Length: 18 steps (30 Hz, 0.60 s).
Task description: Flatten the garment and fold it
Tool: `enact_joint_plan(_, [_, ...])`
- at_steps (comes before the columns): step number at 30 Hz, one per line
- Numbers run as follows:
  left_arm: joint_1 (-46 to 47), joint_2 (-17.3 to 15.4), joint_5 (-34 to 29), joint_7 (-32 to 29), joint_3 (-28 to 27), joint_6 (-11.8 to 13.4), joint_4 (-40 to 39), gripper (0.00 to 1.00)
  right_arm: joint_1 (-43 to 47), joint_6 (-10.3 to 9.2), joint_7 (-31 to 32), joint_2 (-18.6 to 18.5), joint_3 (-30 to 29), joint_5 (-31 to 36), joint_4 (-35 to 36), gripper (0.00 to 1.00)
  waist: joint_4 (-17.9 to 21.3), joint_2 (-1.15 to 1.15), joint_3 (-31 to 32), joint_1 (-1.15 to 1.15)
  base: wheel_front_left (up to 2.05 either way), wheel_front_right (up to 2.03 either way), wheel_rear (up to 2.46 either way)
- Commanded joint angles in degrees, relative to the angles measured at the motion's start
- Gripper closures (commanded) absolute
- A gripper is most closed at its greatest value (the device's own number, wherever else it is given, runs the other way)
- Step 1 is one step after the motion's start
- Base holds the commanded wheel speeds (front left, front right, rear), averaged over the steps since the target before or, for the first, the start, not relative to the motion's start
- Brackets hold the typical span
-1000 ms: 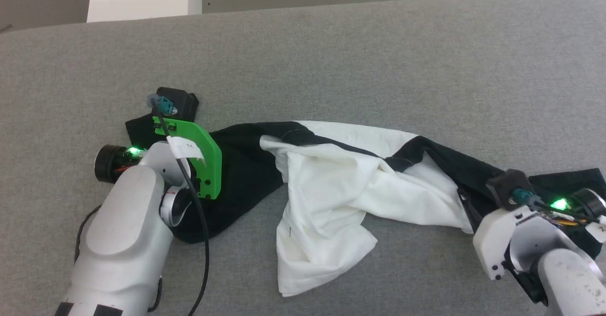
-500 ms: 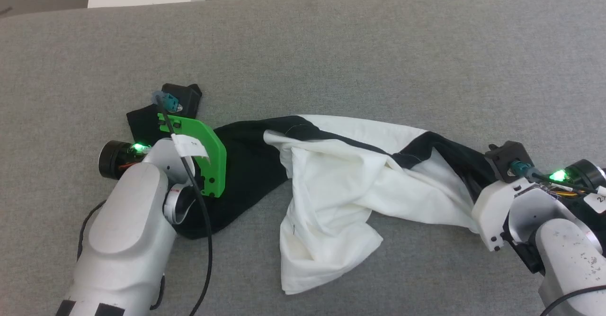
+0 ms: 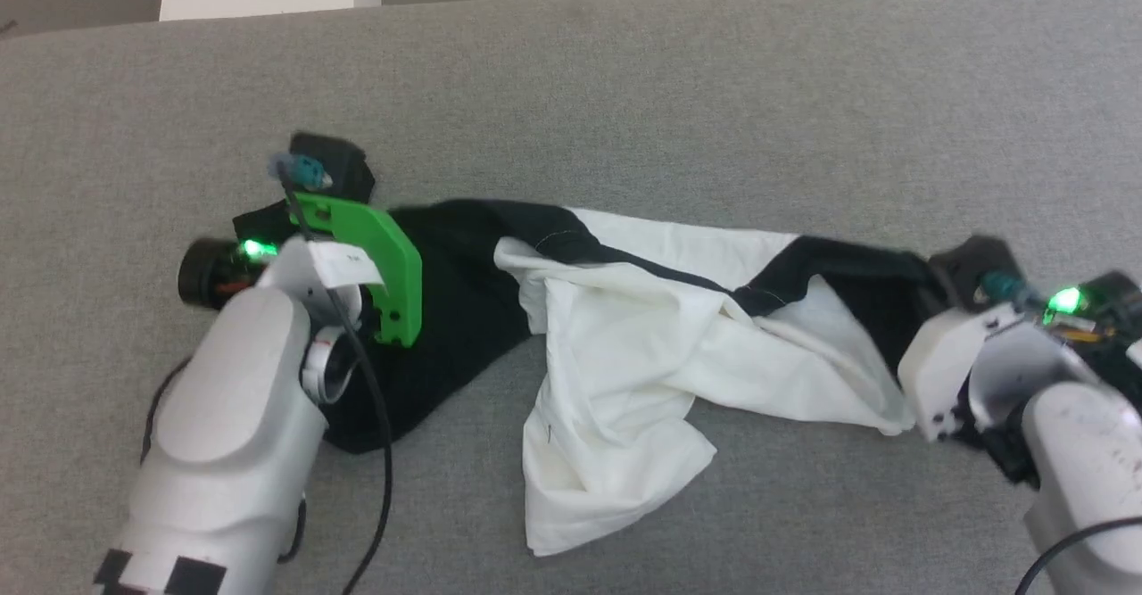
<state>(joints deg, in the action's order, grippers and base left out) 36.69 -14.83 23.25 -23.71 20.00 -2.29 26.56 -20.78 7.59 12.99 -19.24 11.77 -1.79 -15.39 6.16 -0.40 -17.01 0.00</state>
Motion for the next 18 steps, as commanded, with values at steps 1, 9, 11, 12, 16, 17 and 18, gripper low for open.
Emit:
enact_joint_plan(1, [1.81,-0.70,0.30,1.28,-0.42,-0.68,-1.00,1.00,-2.11,-0.10,0.80,-0.77,-0.01,-0.90,1.28,1.00,0.22,0.40,0.00,0.00,0.00,0.00,0.00])
enact_joint_plan(9, [9.72,-1.20,4.36,4.31,-3.19,-3.19,-6.10,1.00,-11.57,-0.10,8.55,-7.78,1.63,-6.01,8.49,1.00,0.73,0.40,-0.96,0.00,0.00,0.00,0.00])
enact_joint_plan(11, [12.36,-1.66,4.77,4.28,-3.73,-3.41,-7.40,1.00,-14.75,-0.10,10.80,-9.70,2.15,-7.54,10.02,1.00,0.78,0.40,-1.60,0.00,0.00,0.00,0.00])
enact_joint_plan(12, [13.86,-1.86,4.94,4.12,-4.08,-3.43,-8.01,1.00,-16.76,-0.10,11.81,-10.74,2.36,-8.40,10.62,1.00,0.80,0.40,-2.03,0.00,0.00,0.00,0.00])
enact_joint_plan(16, [19.78,-2.78,4.70,3.74,-5.53,-2.58,-9.36,1.00,-24.71,-0.10,14.88,-13.75,3.60,-10.78,11.29,1.00,1.00,0.40,-3.99,0.00,0.00,0.00,0.00])
enact_joint_plan(17, [21.24,-3.09,4.34,3.70,-5.72,-2.34,-9.52,1.00,-26.72,-0.10,15.39,-14.24,4.01,-11.25,11.15,1.00,1.06,0.40,-4.57,0.00,0.00,0.00,0.00])
enact_joint_plan(18, [23.07,-3.46,3.84,3.75,-5.95,-1.99,-9.51,1.00,-29.37,-0.10,15.71,-14.81,4.67,-11.86,10.72,1.00,1.14,0.40,-5.28,0.00,0.00,0.00,0.00])
